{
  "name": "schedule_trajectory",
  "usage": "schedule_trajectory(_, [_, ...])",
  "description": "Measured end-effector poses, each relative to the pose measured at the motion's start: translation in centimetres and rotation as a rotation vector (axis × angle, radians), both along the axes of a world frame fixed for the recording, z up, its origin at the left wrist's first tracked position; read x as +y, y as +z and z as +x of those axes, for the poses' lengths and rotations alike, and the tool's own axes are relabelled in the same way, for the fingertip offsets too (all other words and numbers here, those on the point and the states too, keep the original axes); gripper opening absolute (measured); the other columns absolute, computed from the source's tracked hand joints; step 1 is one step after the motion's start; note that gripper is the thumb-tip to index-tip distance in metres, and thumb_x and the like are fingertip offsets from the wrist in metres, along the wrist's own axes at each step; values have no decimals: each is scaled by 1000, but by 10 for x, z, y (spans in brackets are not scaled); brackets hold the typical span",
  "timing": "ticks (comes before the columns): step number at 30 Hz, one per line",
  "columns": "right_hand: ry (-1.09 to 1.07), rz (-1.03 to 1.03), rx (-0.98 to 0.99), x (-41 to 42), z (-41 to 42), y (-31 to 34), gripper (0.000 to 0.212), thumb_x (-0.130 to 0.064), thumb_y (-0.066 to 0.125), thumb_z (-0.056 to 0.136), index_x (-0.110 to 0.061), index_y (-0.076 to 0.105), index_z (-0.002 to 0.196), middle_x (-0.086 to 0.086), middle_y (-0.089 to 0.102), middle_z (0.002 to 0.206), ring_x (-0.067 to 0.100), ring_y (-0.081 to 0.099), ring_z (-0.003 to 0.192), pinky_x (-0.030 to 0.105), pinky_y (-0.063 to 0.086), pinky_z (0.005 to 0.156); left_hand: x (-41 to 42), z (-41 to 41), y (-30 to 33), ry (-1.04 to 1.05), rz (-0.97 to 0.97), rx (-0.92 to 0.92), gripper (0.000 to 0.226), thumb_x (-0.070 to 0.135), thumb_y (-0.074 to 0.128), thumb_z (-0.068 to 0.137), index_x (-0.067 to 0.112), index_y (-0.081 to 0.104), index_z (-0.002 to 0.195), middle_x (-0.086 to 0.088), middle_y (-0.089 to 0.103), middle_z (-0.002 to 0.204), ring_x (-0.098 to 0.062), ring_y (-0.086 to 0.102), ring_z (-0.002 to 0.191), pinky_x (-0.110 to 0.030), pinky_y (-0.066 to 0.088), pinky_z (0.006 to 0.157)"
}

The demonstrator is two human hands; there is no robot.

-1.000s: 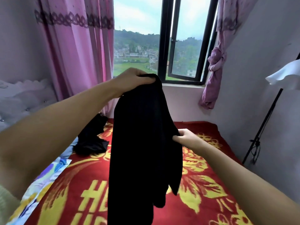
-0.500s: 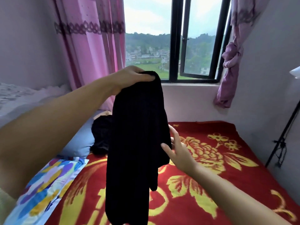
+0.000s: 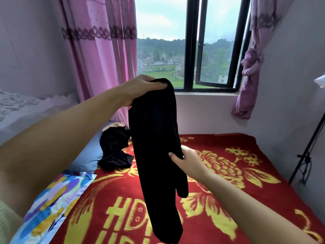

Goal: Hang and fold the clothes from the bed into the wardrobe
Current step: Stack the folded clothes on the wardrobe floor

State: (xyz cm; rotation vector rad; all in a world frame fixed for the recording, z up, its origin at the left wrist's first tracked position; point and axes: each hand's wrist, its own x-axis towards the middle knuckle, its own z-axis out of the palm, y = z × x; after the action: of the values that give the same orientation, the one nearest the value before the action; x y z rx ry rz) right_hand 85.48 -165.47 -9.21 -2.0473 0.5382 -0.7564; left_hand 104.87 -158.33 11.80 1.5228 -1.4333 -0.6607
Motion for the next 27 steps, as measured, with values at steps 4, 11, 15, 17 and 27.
schedule_trajectory(4, [-14,132,-4,-19,-24,2,19,-24,52,98,-13,66,91,13,63,75,17,52,66,32,37,62,1,10,-3,12,9,11,42,49,80,59,18,75,88,-6,75,81,-17,72,67,-21,55,54])
schedule_trajectory(11, [-198,40,-187,-56,-65,35,29,-26,49,99,-11,67,80,-9,58,69,0,48,62,18,39,56,6,44,-15,137,15,76,63,55,80,50,13,69,97,-3,75,79,-14,72,67,-20,54,54])
schedule_trajectory(15, [-37,126,-107,-45,-71,52,30,-41,58,88,-14,71,84,-6,62,70,7,54,63,20,42,57,5,53,-25,154,-33,185,52,53,81,55,17,70,92,-2,75,80,-15,72,70,-21,55,55])
schedule_trajectory(17, [78,133,-5,-35,-75,57,25,-46,63,80,-24,73,84,-8,66,72,7,60,64,19,46,58,4,56,-24,149,-44,221,49,50,80,57,18,69,92,-2,75,80,-15,72,71,-21,55,55])
schedule_trajectory(27, [235,-130,356,-1,-47,51,16,-19,58,95,-16,72,102,9,71,90,25,63,66,30,51,61,1,50,-18,69,-90,252,49,48,78,60,16,66,95,0,75,79,-14,72,71,-21,55,57])
